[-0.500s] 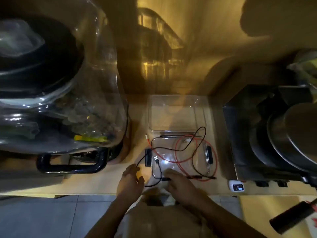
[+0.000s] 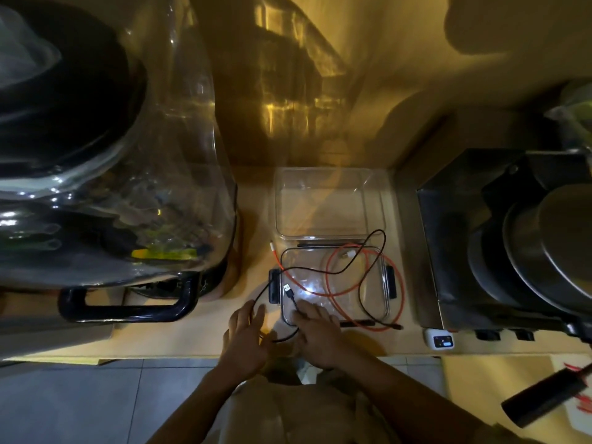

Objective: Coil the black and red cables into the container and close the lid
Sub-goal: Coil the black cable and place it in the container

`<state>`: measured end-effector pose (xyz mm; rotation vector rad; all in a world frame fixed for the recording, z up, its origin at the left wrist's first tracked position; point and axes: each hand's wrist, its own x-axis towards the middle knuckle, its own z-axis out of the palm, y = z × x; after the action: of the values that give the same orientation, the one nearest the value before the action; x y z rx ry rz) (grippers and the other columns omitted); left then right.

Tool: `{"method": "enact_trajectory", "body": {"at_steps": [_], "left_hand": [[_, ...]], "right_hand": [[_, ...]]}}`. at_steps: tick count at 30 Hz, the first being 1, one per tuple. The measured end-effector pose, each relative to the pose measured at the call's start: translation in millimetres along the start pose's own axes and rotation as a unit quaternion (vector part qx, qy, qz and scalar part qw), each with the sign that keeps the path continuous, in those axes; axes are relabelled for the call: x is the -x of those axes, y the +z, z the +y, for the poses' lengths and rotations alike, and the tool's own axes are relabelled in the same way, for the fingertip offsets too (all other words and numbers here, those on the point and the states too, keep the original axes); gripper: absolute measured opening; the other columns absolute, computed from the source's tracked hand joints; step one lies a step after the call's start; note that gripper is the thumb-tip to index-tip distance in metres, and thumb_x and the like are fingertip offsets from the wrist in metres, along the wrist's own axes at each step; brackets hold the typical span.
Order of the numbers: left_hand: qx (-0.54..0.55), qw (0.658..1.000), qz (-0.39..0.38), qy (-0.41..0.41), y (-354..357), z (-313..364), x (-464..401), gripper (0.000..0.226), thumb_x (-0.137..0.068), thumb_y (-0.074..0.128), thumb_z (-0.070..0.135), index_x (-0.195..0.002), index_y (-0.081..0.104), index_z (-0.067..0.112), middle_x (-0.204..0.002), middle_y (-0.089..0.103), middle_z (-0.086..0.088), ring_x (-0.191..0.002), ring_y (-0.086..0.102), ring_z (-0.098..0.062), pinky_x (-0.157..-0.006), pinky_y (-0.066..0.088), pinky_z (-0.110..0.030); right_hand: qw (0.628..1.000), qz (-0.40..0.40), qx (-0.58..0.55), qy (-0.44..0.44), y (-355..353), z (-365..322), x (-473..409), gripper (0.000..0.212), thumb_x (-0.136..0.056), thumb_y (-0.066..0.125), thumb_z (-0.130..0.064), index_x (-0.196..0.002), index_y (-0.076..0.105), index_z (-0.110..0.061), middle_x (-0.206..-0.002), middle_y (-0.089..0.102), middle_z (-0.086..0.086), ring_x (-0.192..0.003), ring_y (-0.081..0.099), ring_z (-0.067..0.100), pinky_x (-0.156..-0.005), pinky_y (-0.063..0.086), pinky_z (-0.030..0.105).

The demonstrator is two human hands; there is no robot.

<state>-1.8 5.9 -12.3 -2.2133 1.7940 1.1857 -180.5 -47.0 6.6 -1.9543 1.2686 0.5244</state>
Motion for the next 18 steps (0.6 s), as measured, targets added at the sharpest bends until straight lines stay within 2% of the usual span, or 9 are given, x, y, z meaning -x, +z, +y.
{"method": "enact_trajectory", "body": {"at_steps": [4,8,10,13,14,16,18], "left_hand": [[-0.020,0.999,-0.020,-0.030,7,8,-1,0.079,-0.094,0.045,0.055,-0.155,0.011,0.018,-0.166,-0.015,-0.004,-0.151,-0.004,-0.032,-0.117,0.022,-0.056],[-0.002,0.999,-0.009,-0.047,8,17,0,0.086,-0.093,0.044,0.057,-0.156,0.005,0.013,-0.165,-0.015,-0.003,-0.151,-0.001,-0.029,-0.117,0.020,-0.052],[0.010,0.999,0.015,-0.044,6,19,1,0.079,-0.095,0.046,0.049,-0.155,0.010,0.012,-0.166,-0.008,-0.004,-0.149,0.004,-0.030,-0.117,0.023,-0.051],[0.045,0.998,0.044,-0.024,1,20,1,0.075,-0.096,0.052,0.043,-0.154,0.018,0.010,-0.165,0.005,-0.007,-0.148,0.013,-0.029,-0.117,0.026,-0.045],[0.071,0.996,0.053,-0.012,0,20,2,0.074,-0.095,0.055,0.039,-0.154,0.022,0.008,-0.164,0.011,-0.008,-0.147,0.019,-0.029,-0.116,0.028,-0.040],[0.122,0.989,0.089,0.009,-5,20,4,0.064,-0.093,0.062,0.024,-0.148,0.036,0.004,-0.158,0.028,-0.012,-0.138,0.037,-0.029,-0.109,0.033,-0.029],[0.144,0.977,0.153,0.019,-13,19,6,0.046,-0.089,0.065,0.011,-0.134,0.058,0.002,-0.145,0.048,-0.012,-0.121,0.056,-0.028,-0.096,0.038,-0.023]], "right_hand": [[1.000,-0.007,-0.003,0.016,-4,-8,0,0.063,-0.097,0.051,-0.024,-0.155,0.026,-0.019,-0.168,0.003,0.001,-0.154,0.000,0.028,-0.122,0.008,0.048],[0.999,0.003,-0.049,0.022,-4,-9,-1,0.064,-0.098,0.049,-0.018,-0.156,0.023,-0.014,-0.168,0.003,0.002,-0.154,0.002,0.026,-0.124,0.011,0.046],[0.996,0.013,-0.085,0.024,-3,-6,-2,0.065,-0.098,0.050,-0.016,-0.157,0.023,-0.012,-0.168,0.005,0.001,-0.154,0.011,0.027,-0.124,0.020,0.042],[0.985,0.017,-0.171,0.026,-6,-4,-3,0.067,-0.098,0.050,-0.007,-0.157,0.018,-0.010,-0.168,0.005,-0.001,-0.147,0.030,0.028,-0.116,0.038,0.037],[0.979,0.024,-0.199,0.026,-7,-4,-2,0.068,-0.098,0.049,-0.006,-0.158,0.016,-0.009,-0.167,0.004,-0.001,-0.147,0.032,0.026,-0.115,0.039,0.035],[0.969,0.053,-0.241,0.013,-10,-4,2,0.065,-0.099,0.047,-0.004,-0.157,0.018,-0.007,-0.167,0.005,0.000,-0.150,0.026,0.023,-0.119,0.033,0.033],[0.952,0.096,-0.289,-0.014,-12,-3,10,0.057,-0.099,0.049,-0.003,-0.153,0.032,-0.007,-0.163,0.021,0.004,-0.148,0.030,0.021,-0.119,0.033,0.035]]}}
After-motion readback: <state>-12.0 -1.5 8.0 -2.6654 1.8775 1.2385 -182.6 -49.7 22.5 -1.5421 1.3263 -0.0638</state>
